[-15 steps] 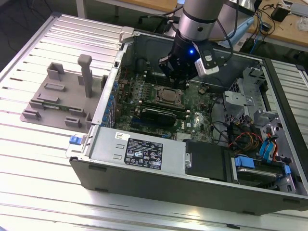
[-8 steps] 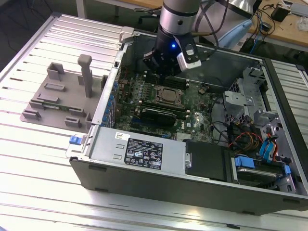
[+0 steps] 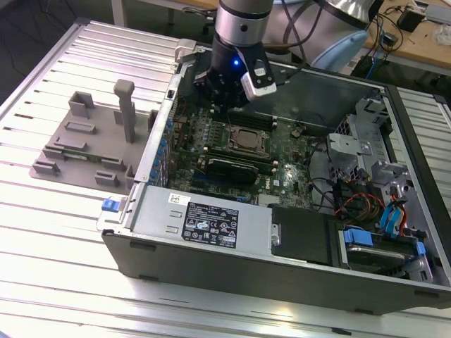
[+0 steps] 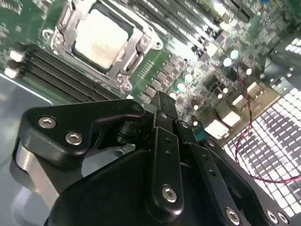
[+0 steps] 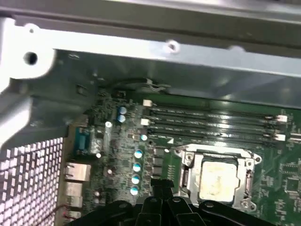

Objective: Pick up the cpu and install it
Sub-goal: 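Install the first cpu locking lever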

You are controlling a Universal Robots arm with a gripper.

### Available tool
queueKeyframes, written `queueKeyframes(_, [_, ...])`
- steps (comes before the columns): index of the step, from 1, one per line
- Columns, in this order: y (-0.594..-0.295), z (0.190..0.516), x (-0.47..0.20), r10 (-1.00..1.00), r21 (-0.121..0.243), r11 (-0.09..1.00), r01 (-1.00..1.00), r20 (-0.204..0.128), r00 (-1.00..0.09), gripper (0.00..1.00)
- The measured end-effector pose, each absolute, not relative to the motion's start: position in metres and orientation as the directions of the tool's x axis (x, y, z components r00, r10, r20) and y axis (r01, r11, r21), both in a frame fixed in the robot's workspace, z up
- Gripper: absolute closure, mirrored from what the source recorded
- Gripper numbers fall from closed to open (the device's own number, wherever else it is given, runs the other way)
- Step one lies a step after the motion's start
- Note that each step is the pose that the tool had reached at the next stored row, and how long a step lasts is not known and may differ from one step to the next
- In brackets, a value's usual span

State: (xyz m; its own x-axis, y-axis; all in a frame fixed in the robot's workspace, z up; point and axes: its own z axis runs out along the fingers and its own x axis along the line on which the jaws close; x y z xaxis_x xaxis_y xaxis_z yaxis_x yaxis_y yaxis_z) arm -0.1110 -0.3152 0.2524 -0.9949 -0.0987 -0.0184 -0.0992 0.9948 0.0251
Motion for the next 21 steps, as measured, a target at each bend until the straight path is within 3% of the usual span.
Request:
queueKeyframes(8, [-0.315, 0.252, -0.122, -0.093, 0.184, 0.978, -0.1, -0.047, -0.995, 0.89])
queueKeyframes(10, [-0.315, 0.252, -0.122, -0.093, 0.184, 0.978, -0.1, -0.047, -0.995, 0.89])
queueKeyframes(13, [-0.315, 0.252, -0.122, -0.092, 0.214, 0.972, -0.1, -0.05, -0.995, 0.89])
queueKeyframes(21, [-0.317, 0.252, -0.099, -0.091, 0.216, 0.971, -0.1, -0.048, -0.995, 0.89])
